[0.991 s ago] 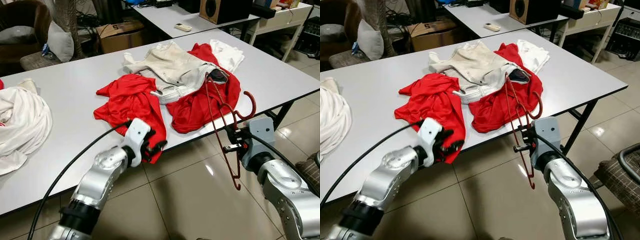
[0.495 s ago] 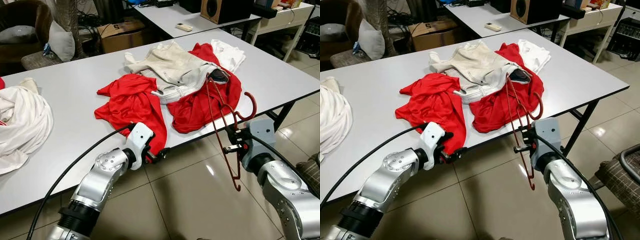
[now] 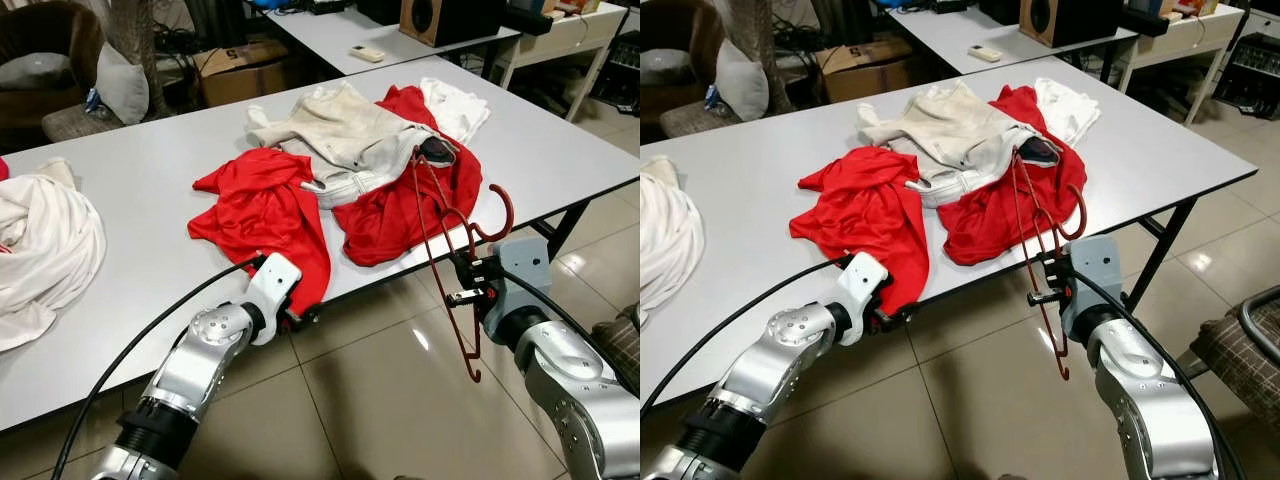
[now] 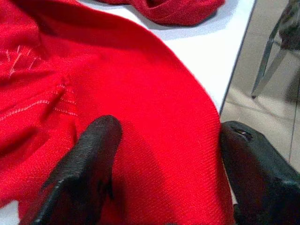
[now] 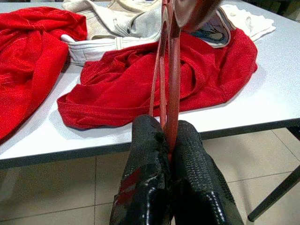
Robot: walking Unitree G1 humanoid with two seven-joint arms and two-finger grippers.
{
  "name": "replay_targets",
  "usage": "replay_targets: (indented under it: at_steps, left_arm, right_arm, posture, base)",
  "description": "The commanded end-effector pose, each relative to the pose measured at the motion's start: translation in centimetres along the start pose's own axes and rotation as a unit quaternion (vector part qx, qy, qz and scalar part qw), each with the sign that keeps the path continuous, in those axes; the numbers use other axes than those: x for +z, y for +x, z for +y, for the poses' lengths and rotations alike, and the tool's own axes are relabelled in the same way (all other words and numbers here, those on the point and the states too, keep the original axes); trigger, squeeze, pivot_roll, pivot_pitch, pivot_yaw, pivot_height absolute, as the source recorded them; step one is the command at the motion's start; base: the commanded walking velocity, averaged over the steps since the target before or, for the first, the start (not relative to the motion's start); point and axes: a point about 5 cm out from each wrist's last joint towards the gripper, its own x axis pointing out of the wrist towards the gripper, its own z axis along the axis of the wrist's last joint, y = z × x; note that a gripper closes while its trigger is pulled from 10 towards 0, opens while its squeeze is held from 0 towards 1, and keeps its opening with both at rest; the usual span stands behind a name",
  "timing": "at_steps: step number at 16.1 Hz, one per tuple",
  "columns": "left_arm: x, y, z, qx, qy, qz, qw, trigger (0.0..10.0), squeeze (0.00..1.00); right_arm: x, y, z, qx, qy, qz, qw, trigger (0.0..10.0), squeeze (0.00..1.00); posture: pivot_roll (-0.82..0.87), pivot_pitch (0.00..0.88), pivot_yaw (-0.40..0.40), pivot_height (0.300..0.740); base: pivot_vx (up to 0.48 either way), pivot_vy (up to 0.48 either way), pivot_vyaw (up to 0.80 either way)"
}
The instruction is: Hang hanger
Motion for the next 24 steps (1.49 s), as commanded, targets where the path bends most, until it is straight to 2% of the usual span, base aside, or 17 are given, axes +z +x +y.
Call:
replay_targets:
  at_steps: [1,2,5,6,12,13,15,18,19,20,22,24]
  left_arm:
    - [-1.4,-0.5,1.7,0.054,0.027,0.053,0.997,5.2,0.00]
    - [-1.6,-0.5,1.8,0.058,0.034,0.061,0.996,5.2,0.00]
    - [-2.0,-0.6,1.6,0.046,0.034,0.071,0.996,2.9,0.00]
    - [-2.2,-0.6,1.4,0.035,0.036,0.075,0.996,0.0,0.00]
    - [-1.6,-0.7,1.3,0.024,0.021,0.054,0.998,0.0,0.00]
    - [-1.1,-0.8,1.5,0.024,0.002,0.036,0.999,0.0,0.00]
    - [-0.5,-1.1,1.6,0.017,-0.005,0.023,1.000,0.0,0.00]
    - [1.4,-2.2,2.8,0.004,-0.055,-0.028,0.998,0.0,0.00]
    - [2.1,-2.6,3.4,0.005,-0.072,-0.047,0.996,0.0,0.00]
    - [3.4,-3.2,4.5,0.013,-0.107,-0.087,0.990,0.0,0.00]
    - [4.1,-3.5,5.0,0.016,-0.125,-0.108,0.986,0.0,0.00]
    - [6.8,-4.4,6.4,0.028,-0.174,-0.184,0.967,0.0,0.00]
  right_arm:
    - [0.2,-0.2,0.2,0.003,-0.002,-0.005,1.000,10.0,0.00]
    - [0.2,-0.2,0.3,0.004,-0.003,-0.005,1.000,10.0,0.00]
    - [0.2,-0.1,0.4,0.008,-0.005,-0.006,1.000,10.0,0.00]
    - [0.3,-0.1,0.4,0.010,-0.006,-0.007,1.000,10.0,0.00]
    - [0.3,-0.1,0.3,0.011,-0.013,-0.007,1.000,10.0,0.00]
    - [0.3,-0.1,0.4,0.012,-0.014,-0.007,1.000,10.0,0.00]
    - [0.3,-0.1,0.4,0.012,-0.015,-0.008,1.000,10.0,0.00]
    - [0.4,-0.1,0.1,0.015,-0.014,-0.012,1.000,10.0,0.00]
    - [0.5,-0.1,-0.1,0.021,-0.006,-0.017,1.000,10.0,0.00]
    - [1.1,-0.3,-0.6,0.034,0.003,-0.033,0.999,10.0,0.00]
    - [1.3,-0.4,-0.9,0.040,0.002,-0.039,0.998,10.0,0.00]
    - [2.4,-1.3,-1.3,0.100,0.009,-0.072,0.992,10.0,0.00]
  posture:
    - [-0.20,0.000,0.094,0.740]
    - [-0.20,0.000,0.093,0.740]
    - [-0.20,0.000,0.091,0.740]
    - [-0.20,0.000,0.090,0.740]
    - [-0.20,0.000,0.087,0.740]
    - [-0.20,0.000,0.087,0.740]
    - [-0.20,0.000,0.087,0.740]
    - [-0.20,0.000,0.090,0.740]
    - [-0.20,0.000,0.090,0.740]
    - [-0.19,0.000,0.093,0.740]
    - [-0.19,0.000,0.093,0.740]
    - [-0.20,0.000,0.099,0.740]
  base:
    - [0.000,0.000,0.00]
    - [0.000,0.000,0.00]
    - [0.000,0.000,0.00]
    - [0.000,0.000,0.00]
    - [0.000,0.000,0.00]
    - [0.000,0.000,0.00]
    - [0.000,0.000,0.00]
    - [0.000,0.000,0.00]
    - [0.000,0.000,0.00]
    - [0.000,0.000,0.00]
    - [0.000,0.000,0.00]
    - [0.000,0.000,0.00]
